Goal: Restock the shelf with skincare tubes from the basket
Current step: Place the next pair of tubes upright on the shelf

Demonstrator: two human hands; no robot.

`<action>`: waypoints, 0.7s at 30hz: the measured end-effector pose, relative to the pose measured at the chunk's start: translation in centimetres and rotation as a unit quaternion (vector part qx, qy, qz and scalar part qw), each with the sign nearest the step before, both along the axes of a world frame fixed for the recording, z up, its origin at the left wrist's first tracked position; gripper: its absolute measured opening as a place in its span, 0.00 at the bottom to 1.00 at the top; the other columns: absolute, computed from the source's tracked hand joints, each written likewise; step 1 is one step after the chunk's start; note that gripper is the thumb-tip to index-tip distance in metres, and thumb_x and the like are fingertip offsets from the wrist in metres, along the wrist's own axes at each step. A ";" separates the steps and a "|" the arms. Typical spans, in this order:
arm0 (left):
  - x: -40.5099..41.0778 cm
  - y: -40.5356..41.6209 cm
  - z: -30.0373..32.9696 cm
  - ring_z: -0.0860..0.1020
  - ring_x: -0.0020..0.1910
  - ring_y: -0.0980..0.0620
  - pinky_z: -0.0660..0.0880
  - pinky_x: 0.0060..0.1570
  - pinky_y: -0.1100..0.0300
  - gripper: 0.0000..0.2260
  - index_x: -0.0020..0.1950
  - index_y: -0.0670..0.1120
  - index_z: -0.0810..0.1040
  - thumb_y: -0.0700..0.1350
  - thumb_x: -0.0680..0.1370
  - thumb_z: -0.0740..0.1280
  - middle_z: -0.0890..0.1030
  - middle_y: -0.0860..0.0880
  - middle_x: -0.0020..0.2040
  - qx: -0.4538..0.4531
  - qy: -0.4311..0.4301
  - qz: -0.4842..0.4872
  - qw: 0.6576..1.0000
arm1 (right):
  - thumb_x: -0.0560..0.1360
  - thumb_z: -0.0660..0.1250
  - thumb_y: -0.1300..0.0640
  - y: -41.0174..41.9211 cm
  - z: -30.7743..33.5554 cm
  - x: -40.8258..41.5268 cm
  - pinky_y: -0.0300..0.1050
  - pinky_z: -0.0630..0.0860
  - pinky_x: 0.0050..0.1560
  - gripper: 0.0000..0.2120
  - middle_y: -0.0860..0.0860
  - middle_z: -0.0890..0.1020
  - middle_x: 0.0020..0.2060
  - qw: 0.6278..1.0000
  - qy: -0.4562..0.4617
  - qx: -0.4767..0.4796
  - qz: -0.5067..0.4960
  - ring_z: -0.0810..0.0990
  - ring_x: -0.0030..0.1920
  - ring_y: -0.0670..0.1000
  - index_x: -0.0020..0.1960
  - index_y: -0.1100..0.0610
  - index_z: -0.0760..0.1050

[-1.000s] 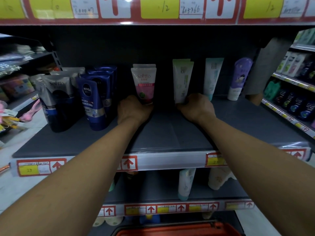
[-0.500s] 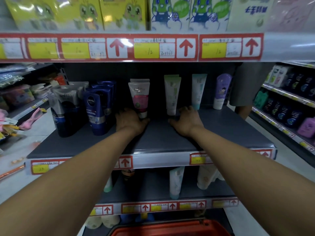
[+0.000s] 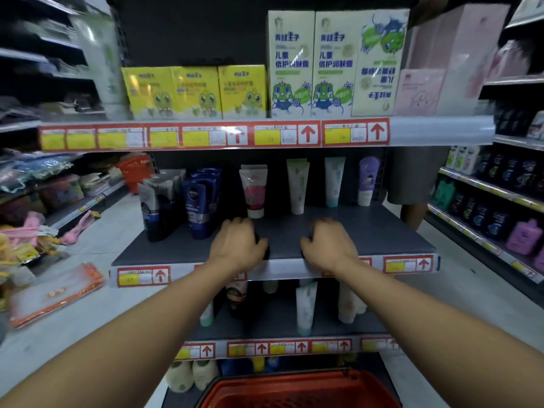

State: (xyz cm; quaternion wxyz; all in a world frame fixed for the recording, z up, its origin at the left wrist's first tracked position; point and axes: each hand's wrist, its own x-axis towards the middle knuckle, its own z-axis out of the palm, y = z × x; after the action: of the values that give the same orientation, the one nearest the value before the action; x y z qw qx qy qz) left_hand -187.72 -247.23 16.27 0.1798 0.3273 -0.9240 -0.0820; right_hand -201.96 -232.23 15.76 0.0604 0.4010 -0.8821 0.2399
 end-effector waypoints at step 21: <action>8.7 9.1 -12.8 0.75 0.59 0.45 0.75 0.54 0.51 0.14 0.61 0.49 0.79 0.53 0.78 0.66 0.80 0.48 0.57 0.051 -0.019 -0.054 0.997 | 0.75 0.66 0.55 6.9 -13.8 9.0 0.47 0.73 0.47 0.10 0.52 0.76 0.49 0.995 0.061 -0.072 0.024 0.73 0.54 0.54 0.54 0.57 0.78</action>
State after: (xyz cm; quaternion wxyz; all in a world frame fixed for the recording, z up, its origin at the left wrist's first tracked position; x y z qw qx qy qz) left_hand -179.06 -238.15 3.52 0.1408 0.2868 -0.9383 -0.1325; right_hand -192.97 -225.34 2.01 0.1365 0.4306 -0.8474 0.2792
